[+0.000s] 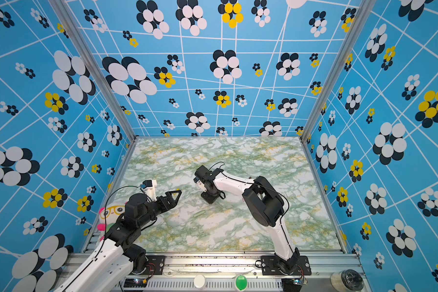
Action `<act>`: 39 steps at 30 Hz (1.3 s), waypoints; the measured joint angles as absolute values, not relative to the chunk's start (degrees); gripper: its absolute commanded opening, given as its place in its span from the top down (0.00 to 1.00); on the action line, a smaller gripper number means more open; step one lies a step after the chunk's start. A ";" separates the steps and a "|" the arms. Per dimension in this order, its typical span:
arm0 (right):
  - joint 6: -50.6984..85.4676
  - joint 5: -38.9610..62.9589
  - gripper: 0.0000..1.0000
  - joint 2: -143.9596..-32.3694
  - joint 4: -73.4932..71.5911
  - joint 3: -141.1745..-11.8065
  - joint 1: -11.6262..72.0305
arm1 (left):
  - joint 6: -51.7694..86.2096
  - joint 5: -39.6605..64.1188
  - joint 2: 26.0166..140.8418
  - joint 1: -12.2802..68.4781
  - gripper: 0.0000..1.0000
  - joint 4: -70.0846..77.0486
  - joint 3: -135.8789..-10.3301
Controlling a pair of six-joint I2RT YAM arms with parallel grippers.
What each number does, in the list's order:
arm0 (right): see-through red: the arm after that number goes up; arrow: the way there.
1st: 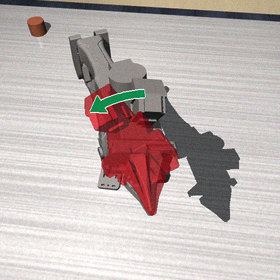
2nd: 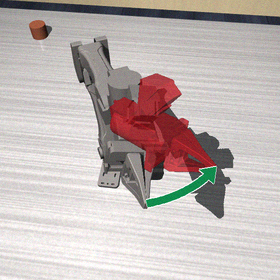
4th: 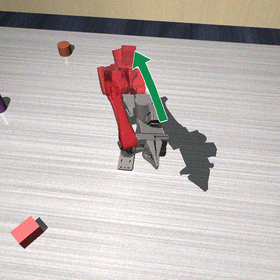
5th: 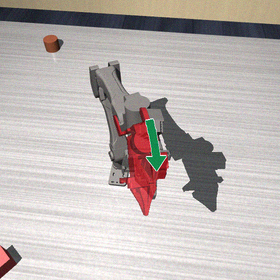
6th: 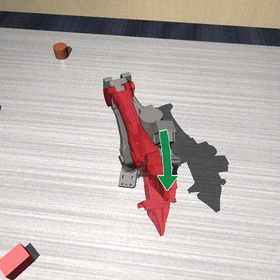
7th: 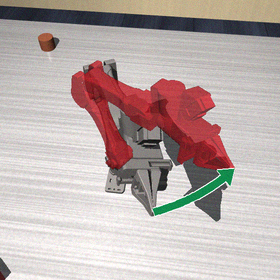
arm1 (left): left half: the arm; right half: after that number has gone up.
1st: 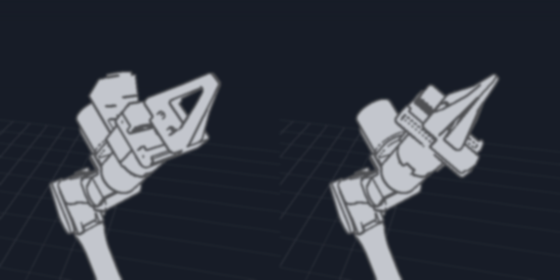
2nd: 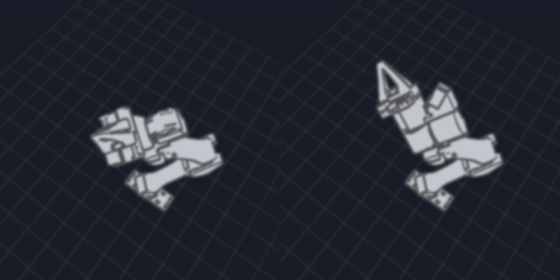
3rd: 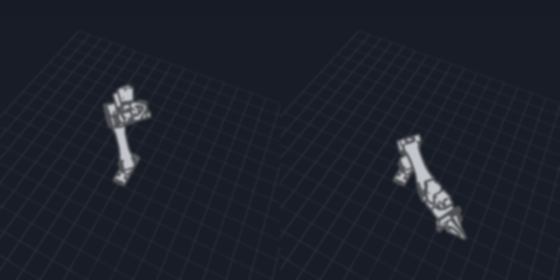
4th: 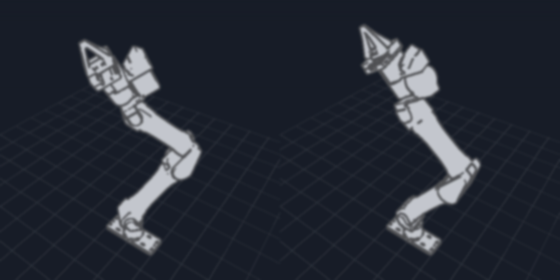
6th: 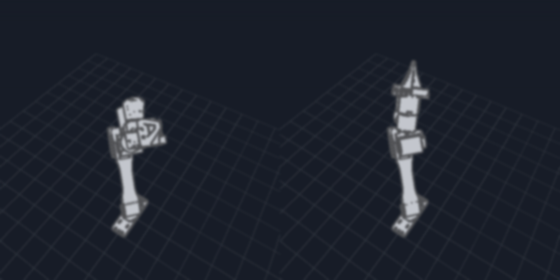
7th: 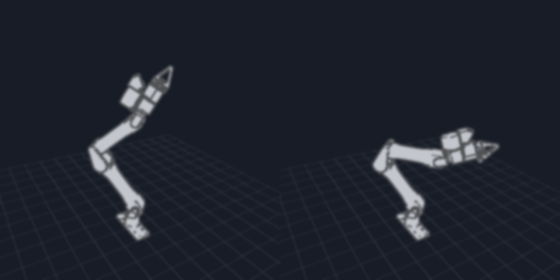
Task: Insert pens into pen caps
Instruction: Pick up a pen at the center of the table, then pass a pen.
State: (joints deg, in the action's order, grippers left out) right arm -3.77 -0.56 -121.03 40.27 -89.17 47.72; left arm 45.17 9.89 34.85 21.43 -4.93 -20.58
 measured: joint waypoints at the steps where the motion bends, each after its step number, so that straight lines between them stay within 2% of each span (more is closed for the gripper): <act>1: -3.25 -0.54 0.90 -121.03 40.27 -89.19 47.70 | 44.84 10.09 35.20 21.39 0.01 -5.06 -20.91; 8: 2.66 2.39 0.92 -118.69 38.63 -88.55 45.71 | 40.73 13.69 38.33 21.39 0.01 -6.17 -24.97; 16: 14.79 6.85 0.93 -105.38 31.29 -85.67 39.03 | 36.12 23.97 45.19 21.39 0.01 -5.58 -31.07; 23: 24.67 11.55 0.94 -96.03 21.76 -77.91 38.54 | 34.68 32.88 52.60 23.33 0.07 -1.26 -34.06; 33: 34.06 20.73 0.94 -88.90 9.47 -69.67 38.37 | 36.14 34.04 59.79 27.53 0.10 5.89 -37.82; 39: 37.74 23.92 0.94 -85.36 2.94 -65.67 38.37 | 38.17 33.85 63.40 28.91 0.20 9.02 -38.89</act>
